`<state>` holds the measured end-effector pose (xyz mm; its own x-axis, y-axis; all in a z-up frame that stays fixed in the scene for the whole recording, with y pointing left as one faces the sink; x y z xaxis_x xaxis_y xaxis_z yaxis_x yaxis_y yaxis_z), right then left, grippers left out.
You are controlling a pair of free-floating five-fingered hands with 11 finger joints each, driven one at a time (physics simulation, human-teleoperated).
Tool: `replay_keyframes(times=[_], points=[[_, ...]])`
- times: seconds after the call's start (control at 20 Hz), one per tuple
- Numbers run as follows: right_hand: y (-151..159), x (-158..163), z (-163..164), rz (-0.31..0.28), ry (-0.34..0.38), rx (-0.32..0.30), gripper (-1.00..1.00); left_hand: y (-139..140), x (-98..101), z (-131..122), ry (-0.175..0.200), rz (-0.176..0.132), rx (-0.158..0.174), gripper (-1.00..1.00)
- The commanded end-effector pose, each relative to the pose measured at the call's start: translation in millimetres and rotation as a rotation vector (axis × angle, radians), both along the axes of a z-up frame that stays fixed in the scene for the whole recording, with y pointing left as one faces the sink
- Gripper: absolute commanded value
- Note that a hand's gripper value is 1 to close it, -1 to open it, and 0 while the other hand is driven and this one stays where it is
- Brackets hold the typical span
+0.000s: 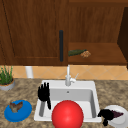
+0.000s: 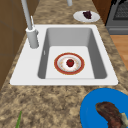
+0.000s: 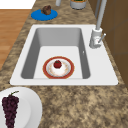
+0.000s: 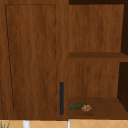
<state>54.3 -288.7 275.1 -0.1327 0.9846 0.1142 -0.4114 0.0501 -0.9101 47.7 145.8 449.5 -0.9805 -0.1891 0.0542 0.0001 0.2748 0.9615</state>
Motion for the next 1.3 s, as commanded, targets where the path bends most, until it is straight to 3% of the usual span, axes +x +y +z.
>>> replay_keyframes(times=[0.0,0.2,0.35,0.4,0.5,0.7,1.0,1.25], points=[[0.0,0.0,0.0,0.0,0.0,0.0,0.0,-3.1,4.8,-3.3,0.0,0.0,0.017,-1.0],[0.0,0.0,0.0,0.0,0.0,0.0,0.0,-0.1,0.8,-0.4,0.007,0.003,0.0,-1.0],[0.0,0.0,0.0,0.0,0.0,0.0,0.0,-1.1,0.8,5.1,-0.019,0.009,-0.028,-1.0],[0.0,0.0,0.0,0.0,0.0,0.0,0.0,-6.5,0.8,9.9,-0.018,0.019,-0.024,-1.0],[0.0,0.0,0.0,0.0,0.0,0.0,0.0,-4.9,0.7,26.8,-0.029,0.012,-0.064,-1.0],[0.0,0.0,0.0,0.0,0.0,0.0,0.0,-9.9,6.9,29.5,-0.05,0.005,-0.125,-1.0],[0.0,0.0,0.0,0.0,0.0,0.0,0.0,-25.5,6.9,35.7,-0.066,0.027,-0.163,-1.0],[0.0,0.0,0.0,0.0,0.0,0.0,0.0,-34.8,7.1,37.0,-0.057,0.046,-0.187,-1.0]])
